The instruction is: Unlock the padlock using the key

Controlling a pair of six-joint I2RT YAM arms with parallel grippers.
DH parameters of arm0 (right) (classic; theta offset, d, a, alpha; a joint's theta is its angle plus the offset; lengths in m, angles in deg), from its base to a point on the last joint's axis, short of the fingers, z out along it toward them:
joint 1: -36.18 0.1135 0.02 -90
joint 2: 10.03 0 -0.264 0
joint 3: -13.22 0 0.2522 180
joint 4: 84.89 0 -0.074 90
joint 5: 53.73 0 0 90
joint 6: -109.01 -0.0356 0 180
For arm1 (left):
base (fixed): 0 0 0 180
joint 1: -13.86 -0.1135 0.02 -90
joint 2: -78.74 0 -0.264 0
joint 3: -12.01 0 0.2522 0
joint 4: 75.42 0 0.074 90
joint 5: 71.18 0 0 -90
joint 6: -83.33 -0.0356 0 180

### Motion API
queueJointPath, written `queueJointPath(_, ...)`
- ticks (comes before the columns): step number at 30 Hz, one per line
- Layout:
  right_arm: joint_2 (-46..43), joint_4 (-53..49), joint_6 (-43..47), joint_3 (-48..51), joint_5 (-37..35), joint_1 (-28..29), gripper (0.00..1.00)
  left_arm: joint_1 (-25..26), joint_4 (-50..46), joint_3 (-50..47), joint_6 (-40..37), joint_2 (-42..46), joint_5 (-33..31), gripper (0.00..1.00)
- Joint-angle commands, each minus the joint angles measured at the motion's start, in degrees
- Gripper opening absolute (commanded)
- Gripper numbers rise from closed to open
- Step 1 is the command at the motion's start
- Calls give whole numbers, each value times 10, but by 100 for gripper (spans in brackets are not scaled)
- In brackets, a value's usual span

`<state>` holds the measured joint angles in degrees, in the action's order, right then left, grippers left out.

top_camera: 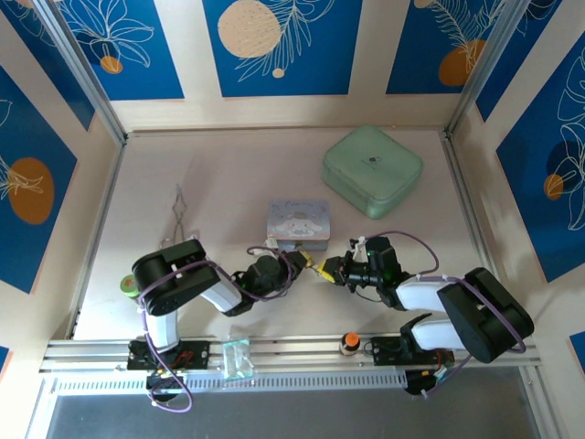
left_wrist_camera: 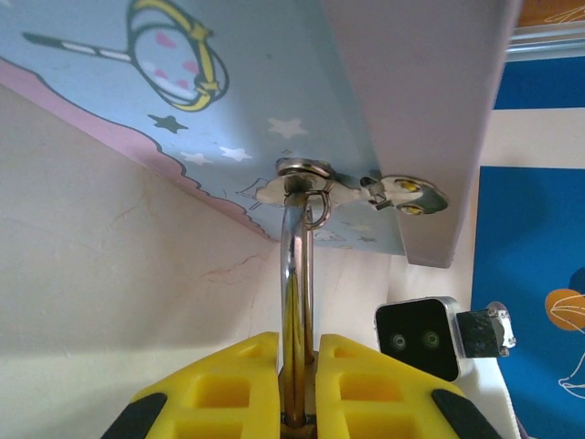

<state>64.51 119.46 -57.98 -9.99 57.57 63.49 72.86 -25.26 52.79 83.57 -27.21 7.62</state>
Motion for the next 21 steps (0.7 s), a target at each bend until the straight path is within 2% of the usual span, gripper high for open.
queueJointPath(1, -14, 18, -2, 5, -16, 5, 0, 11, 16, -1, 12, -11, 9, 0)
queueJointPath(10, -33, 37, -20, 25, -73, 30, 0, 17, 34, 3, 39, -10, 4, 0)
queueJointPath(21, -83, -18, -14, 30, -105, 46, 0, 21, 54, 10, 57, -15, 2, 0)
